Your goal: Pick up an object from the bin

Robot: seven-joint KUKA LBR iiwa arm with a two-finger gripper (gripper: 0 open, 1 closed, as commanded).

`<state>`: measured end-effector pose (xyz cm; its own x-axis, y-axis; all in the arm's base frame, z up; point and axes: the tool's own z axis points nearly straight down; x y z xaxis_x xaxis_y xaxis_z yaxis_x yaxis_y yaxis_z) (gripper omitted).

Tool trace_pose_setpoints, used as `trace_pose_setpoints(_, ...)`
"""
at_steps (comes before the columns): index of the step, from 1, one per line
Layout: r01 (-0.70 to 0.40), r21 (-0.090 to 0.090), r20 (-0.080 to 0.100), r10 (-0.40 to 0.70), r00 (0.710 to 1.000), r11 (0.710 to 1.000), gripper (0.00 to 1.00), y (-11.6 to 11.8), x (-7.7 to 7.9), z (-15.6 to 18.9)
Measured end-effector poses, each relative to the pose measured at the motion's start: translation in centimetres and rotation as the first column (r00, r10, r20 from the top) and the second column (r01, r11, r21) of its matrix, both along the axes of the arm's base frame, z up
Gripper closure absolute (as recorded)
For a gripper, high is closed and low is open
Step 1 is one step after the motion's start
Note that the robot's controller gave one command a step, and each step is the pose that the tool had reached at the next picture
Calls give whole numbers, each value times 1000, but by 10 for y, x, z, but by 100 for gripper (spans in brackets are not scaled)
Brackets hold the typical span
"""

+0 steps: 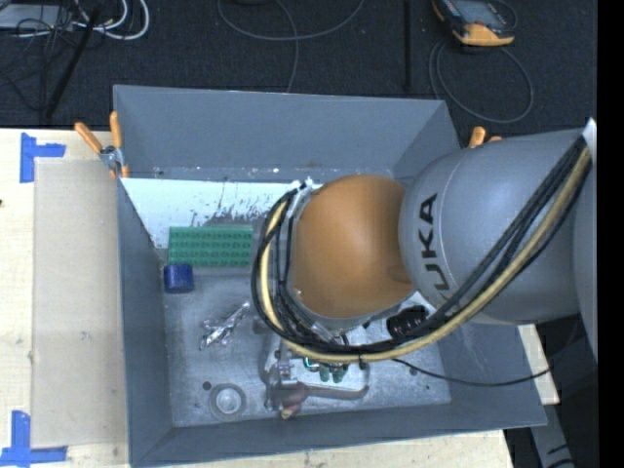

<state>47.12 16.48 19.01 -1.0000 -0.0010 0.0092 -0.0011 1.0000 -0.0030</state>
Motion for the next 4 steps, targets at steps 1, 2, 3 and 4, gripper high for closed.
trace_pose_setpoints(1, -342, 4, 10, 342, 940, 940, 0, 32, 10, 23)
trace_pose_setpoints(2, -149, 1, 1, 149, 989, 989, 0, 12, -3, -86)
trace_pose_setpoints(3, -123, 5, 25, 123, 992, 992, 0, 21, 4, -118)
trace_pose_setpoints(4, -123, 4, 9, 123, 992, 992, 100, 21, 0, -118)
